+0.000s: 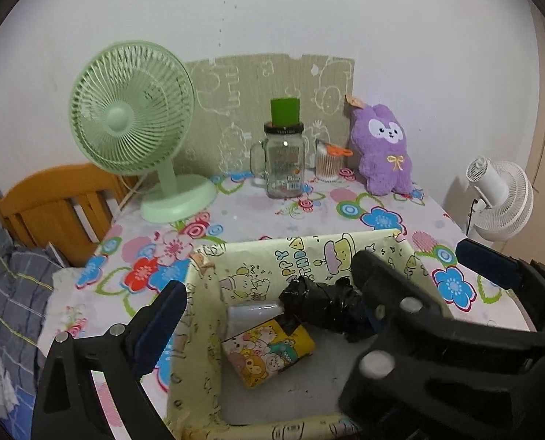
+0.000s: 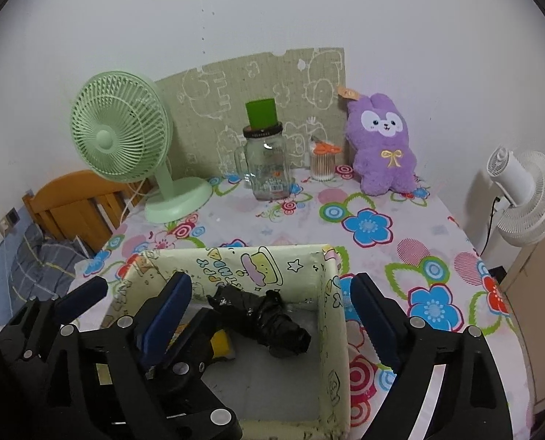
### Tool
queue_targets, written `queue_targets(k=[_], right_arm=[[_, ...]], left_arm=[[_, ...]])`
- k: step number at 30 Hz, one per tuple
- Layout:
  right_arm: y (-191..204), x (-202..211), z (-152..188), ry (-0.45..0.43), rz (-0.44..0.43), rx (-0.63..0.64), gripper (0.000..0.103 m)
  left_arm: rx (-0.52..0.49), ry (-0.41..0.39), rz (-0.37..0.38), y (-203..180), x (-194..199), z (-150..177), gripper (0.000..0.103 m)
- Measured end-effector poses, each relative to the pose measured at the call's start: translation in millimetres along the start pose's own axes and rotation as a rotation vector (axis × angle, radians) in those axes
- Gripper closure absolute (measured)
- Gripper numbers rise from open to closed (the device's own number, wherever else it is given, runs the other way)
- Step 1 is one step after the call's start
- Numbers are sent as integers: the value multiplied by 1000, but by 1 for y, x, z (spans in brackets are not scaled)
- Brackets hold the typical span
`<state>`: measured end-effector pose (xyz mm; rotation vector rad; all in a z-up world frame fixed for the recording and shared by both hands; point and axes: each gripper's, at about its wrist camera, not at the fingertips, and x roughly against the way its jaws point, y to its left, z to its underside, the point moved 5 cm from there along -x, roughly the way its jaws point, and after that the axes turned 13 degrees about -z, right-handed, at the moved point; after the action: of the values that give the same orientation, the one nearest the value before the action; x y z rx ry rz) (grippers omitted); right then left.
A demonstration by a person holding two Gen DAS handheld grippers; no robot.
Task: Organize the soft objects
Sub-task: 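Withdraw both grippers from the basket back toward the remaining items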
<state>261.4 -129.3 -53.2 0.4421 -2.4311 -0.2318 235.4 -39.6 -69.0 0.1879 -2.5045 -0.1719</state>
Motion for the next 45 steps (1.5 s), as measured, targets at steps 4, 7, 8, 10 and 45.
queue_targets(k=[4, 7, 8, 10, 45], right_arm=[[7, 13, 1, -2, 1, 19, 6], [10, 22, 3, -4, -1, 23, 6], [10, 24, 3, -6, -4, 25, 6], [14, 32, 5, -14, -7, 31, 6], [36, 115, 58, -86, 26, 31, 5]], left_arm=[[9, -9, 13, 4, 12, 3, 4], [10, -15, 12, 4, 20, 4, 4], [10, -21, 11, 5, 24, 5, 4], [12, -29, 11, 6, 31, 6, 4], [63, -40, 64, 11, 103, 61, 8]])
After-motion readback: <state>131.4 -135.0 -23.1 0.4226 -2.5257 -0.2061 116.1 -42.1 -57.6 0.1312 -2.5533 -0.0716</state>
